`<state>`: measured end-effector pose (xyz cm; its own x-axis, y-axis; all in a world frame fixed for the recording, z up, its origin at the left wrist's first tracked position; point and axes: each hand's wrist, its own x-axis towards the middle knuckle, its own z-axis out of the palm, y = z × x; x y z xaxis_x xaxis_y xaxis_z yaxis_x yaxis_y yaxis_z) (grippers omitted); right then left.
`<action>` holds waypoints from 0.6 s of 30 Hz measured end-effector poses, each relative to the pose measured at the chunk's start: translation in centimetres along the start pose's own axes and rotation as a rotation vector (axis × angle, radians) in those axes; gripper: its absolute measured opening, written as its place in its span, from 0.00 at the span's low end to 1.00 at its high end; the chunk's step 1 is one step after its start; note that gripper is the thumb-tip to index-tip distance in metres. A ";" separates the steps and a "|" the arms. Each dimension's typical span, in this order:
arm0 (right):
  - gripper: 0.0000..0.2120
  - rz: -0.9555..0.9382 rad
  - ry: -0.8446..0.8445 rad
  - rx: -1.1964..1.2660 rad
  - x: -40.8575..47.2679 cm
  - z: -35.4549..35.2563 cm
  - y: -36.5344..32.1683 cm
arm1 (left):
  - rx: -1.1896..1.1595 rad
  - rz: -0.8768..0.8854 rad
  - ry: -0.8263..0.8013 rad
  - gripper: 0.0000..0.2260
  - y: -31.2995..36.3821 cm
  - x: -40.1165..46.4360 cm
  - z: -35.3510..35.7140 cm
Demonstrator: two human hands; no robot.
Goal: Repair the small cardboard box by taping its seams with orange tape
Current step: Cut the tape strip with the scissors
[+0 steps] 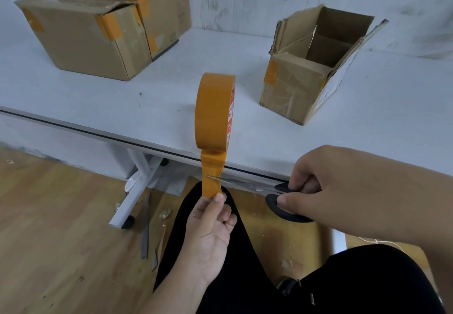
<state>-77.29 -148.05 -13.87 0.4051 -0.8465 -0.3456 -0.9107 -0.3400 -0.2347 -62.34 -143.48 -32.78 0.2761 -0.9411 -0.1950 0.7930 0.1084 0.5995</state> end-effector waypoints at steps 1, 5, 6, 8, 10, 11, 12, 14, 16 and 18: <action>0.19 -0.001 0.008 -0.011 0.0 0.0 -0.1 | 0.001 0.003 0.002 0.17 0.0 0.0 0.0; 0.20 -0.021 0.028 -0.064 0.0 0.0 -0.2 | 0.011 0.005 0.014 0.13 0.2 0.1 0.1; 0.19 -0.024 0.018 -0.073 0.0 0.0 -0.1 | 0.014 0.003 0.025 0.10 0.1 0.1 0.0; 0.16 -0.018 -0.012 -0.078 -0.1 0.1 0.0 | 0.018 -0.001 0.068 0.05 0.0 0.0 -0.2; 0.16 -0.018 -0.030 -0.046 0.0 0.4 0.2 | 0.013 -0.003 0.087 0.07 -0.1 -0.2 -0.2; 0.15 -0.017 -0.031 -0.020 0.1 0.5 0.3 | 0.025 -0.002 0.086 0.07 0.0 -0.4 0.0; 0.15 -0.018 -0.027 0.003 0.1 0.6 0.3 | 0.042 -0.002 0.082 0.07 -0.1 -0.4 0.1; 0.13 -0.022 -0.022 0.037 0.0 0.7 0.4 | 0.067 -0.017 0.098 0.07 -0.1 -0.7 0.2; 0.13 -0.018 -0.022 0.064 -0.3 0.5 0.6 | 0.061 -0.027 0.113 0.06 0.1 -0.8 -0.1; 0.12 -0.001 -0.020 0.081 -1.1 0.0 1.4 | 0.069 -0.022 0.134 0.07 0.4 -0.8 -0.6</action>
<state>-78.97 -147.62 -13.79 0.4082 -0.8375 -0.3632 -0.9011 -0.3060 -0.3071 -61.93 -142.45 -32.83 0.3327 -0.8913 -0.3081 0.7615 0.0612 0.6453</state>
